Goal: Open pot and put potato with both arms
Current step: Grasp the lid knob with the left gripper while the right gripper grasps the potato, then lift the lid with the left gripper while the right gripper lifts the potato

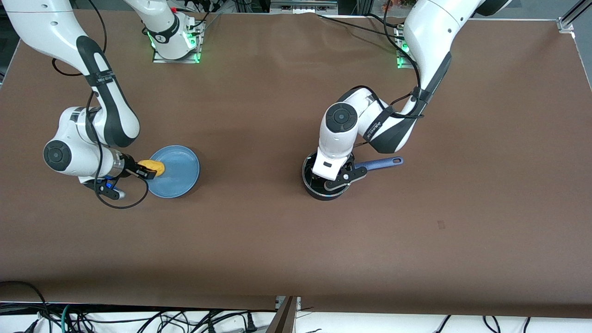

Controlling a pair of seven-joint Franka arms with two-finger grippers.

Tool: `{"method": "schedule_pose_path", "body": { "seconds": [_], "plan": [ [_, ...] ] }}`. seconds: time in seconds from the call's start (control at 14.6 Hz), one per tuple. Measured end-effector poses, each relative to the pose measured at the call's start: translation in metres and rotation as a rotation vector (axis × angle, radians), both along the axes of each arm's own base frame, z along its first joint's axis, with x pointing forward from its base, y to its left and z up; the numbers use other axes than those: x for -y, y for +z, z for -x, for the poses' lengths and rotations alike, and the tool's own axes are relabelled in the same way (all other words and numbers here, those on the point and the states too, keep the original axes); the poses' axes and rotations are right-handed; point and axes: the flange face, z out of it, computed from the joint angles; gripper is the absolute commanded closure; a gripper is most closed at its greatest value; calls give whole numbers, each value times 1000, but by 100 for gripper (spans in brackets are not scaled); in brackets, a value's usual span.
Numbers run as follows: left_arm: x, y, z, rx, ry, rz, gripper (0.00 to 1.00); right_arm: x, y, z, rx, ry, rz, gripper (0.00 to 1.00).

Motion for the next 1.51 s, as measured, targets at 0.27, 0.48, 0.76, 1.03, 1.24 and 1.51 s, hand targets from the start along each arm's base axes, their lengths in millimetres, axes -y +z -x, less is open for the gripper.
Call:
{"method": "schedule_pose_path", "body": {
  "seconds": [0.27, 0.48, 0.76, 1.03, 1.24, 1.51],
  "plan": [
    [-1, -3, 1, -9, 1, -8, 63, -1, 35, -16, -32, -3, -2, 54],
    [-2, -3, 0, -9, 2, -8, 67, -5, 56, -24, -60, -18, -1, 54],
    [-5, 0, -3, -9, 8, -11, 72, -17, 72, -30, -70, -48, -8, 54],
    [-15, 26, -16, 19, 31, -3, 78, -32, 79, -32, -72, -67, -13, 54],
    [-35, 53, -29, 6, -14, 12, 78, -47, 80, -30, -94, -128, -29, 54],
    [-103, 105, -54, -34, -94, 47, 78, -119, 89, -25, -128, -267, -59, 54]
  ]
}}
